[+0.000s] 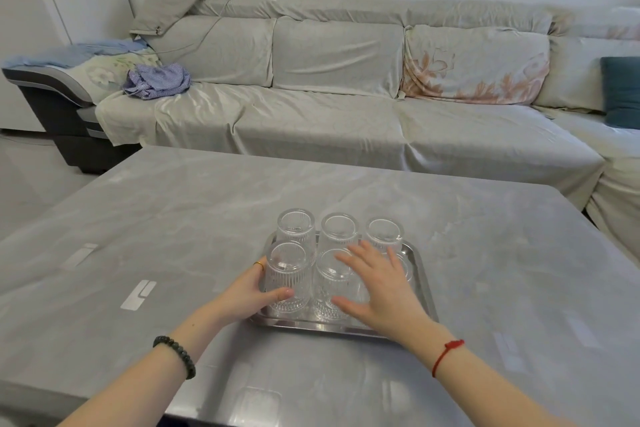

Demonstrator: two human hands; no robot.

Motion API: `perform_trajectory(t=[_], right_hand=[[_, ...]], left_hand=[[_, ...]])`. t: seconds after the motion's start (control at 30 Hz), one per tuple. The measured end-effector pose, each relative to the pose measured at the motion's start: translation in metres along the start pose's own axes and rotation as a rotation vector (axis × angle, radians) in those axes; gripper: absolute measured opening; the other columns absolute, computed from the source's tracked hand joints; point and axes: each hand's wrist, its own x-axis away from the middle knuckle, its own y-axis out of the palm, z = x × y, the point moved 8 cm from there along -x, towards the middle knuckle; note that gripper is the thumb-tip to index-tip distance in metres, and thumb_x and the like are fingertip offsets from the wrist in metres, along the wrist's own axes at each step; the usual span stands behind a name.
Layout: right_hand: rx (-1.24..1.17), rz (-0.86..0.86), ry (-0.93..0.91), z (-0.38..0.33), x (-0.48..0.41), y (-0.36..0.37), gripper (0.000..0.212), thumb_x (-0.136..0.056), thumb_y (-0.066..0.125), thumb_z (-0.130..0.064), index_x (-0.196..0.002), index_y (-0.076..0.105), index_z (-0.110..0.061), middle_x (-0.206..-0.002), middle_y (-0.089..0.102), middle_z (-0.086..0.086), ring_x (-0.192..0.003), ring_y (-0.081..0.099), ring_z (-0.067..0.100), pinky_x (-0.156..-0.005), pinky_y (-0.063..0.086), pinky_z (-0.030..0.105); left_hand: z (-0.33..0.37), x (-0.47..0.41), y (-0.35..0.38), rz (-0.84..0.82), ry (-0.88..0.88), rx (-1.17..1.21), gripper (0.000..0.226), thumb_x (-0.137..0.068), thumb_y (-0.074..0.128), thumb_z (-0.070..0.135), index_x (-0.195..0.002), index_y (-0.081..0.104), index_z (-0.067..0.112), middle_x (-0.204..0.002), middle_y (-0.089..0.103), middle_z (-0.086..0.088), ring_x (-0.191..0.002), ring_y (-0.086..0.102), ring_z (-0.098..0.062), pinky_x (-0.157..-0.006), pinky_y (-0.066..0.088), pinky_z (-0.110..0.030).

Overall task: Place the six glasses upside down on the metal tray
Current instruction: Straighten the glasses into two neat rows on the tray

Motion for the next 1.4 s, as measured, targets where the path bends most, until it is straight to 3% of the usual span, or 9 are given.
perform_trajectory(t=[0.13, 0.23, 0.4, 0.57, 0.7, 0.83, 0.97, 1.17, 1.4], right_hand=[[0.139, -0.01, -0.044, -0.019, -0.002, 0.007, 0.053, -0.076, 0.067, -0.032, -0.125, 0.048, -0.023, -0.137, 0.048, 0.006, -0.134, 0.035, 0.024, -0.112, 0.01, 0.056], [0.256, 0.083, -0.07, -0.023, -0.003, 0.001, 0.051, -0.062, 0.08, -0.019, -0.11, 0.062, -0.02, -0.117, 0.065, 0.01, -0.115, 0.057, 0.03, -0.097, 0.034, 0.064], [0.067, -0.025, -0.017, -0.007, -0.005, 0.007, 0.046, -0.086, 0.054, -0.034, -0.13, 0.041, -0.029, -0.147, 0.034, 0.0, -0.138, 0.023, 0.016, -0.116, 0.005, 0.045], [-0.401, 0.255, 0.296, 0.052, -0.014, -0.036, 0.045, -0.088, 0.053, -0.032, -0.129, 0.043, -0.016, -0.14, 0.043, 0.007, -0.13, 0.037, 0.019, -0.108, 0.026, 0.033], [-0.688, 0.13, 0.625, 0.107, -0.021, -0.027, 0.053, -0.092, 0.043, -0.035, -0.138, 0.026, -0.016, -0.148, 0.03, 0.011, -0.133, 0.032, 0.025, -0.113, 0.025, 0.043], [-0.782, 0.048, 0.644, 0.109, -0.025, -0.014, 0.052, -0.093, 0.039, -0.038, -0.139, 0.025, -0.017, -0.147, 0.033, 0.012, -0.131, 0.035, 0.027, -0.111, 0.028, 0.041], [-0.822, 0.075, 0.61, 0.11, -0.015, -0.015, 0.052, -0.094, 0.036, -0.037, -0.14, 0.022, -0.017, -0.145, 0.035, 0.011, -0.123, 0.04, 0.021, -0.103, 0.029, 0.034], [-0.52, 0.156, 0.638, 0.139, 0.055, -0.003, 0.054, -0.093, 0.045, -0.028, -0.14, 0.023, -0.013, -0.15, 0.027, 0.01, -0.137, 0.026, 0.024, -0.114, 0.02, 0.039], [-0.102, 0.07, 0.594, 0.128, 0.104, 0.037, 0.053, -0.094, 0.037, -0.034, -0.141, 0.021, -0.017, -0.149, 0.032, 0.002, -0.139, 0.023, 0.016, -0.116, 0.005, 0.041]], left_hand=[[0.007, 0.002, 0.003, -0.015, 0.028, 0.022, 0.063, -0.076, 0.07, 0.013, -0.129, 0.037, 0.015, -0.119, 0.05, 0.01, -0.113, 0.045, -0.004, -0.08, 0.034, 0.004], [0.007, 0.001, 0.004, -0.021, 0.023, 0.034, 0.065, -0.077, 0.07, 0.013, -0.131, 0.034, 0.014, -0.126, 0.049, 0.005, -0.118, 0.043, -0.006, -0.095, 0.033, -0.013], [0.006, 0.002, 0.006, -0.013, 0.043, 0.023, 0.07, -0.077, 0.07, 0.016, -0.134, 0.03, 0.016, -0.132, 0.043, 0.006, -0.125, 0.038, -0.007, -0.106, 0.027, -0.024], [0.001, 0.002, 0.003, -0.01, 0.052, -0.022, 0.073, -0.074, 0.073, 0.021, -0.133, 0.03, 0.02, -0.129, 0.043, 0.01, -0.123, 0.037, -0.004, -0.092, 0.027, -0.001], [-0.005, 0.006, 0.0, -0.037, 0.04, -0.029, 0.078, -0.073, 0.074, 0.028, -0.135, 0.027, 0.025, -0.135, 0.041, 0.013, -0.126, 0.036, -0.001, -0.105, 0.025, -0.02], [-0.004, 0.004, 0.001, -0.065, 0.042, -0.033, 0.071, -0.076, 0.071, 0.026, -0.134, 0.03, 0.021, -0.138, 0.044, 0.006, -0.129, 0.038, -0.007, -0.112, 0.027, -0.031], [-0.004, 0.005, -0.003, -0.018, 0.057, -0.117, 0.078, -0.074, 0.073, 0.028, -0.137, 0.028, 0.021, -0.139, 0.039, 0.012, -0.126, 0.036, -0.003, -0.103, 0.025, -0.014], [-0.028, 0.031, -0.006, 0.011, 0.097, -0.333, 0.109, -0.06, 0.076, 0.049, -0.142, 0.01, 0.018, -0.144, 0.015, 0.014, -0.133, 0.017, -0.001, -0.113, 0.01, -0.024], [-0.044, 0.036, -0.001, 0.096, 0.072, -0.457, 0.095, -0.075, 0.065, 0.048, -0.143, 0.006, 0.016, -0.153, 0.018, -0.002, -0.14, 0.016, -0.013, -0.117, 0.002, -0.036]])
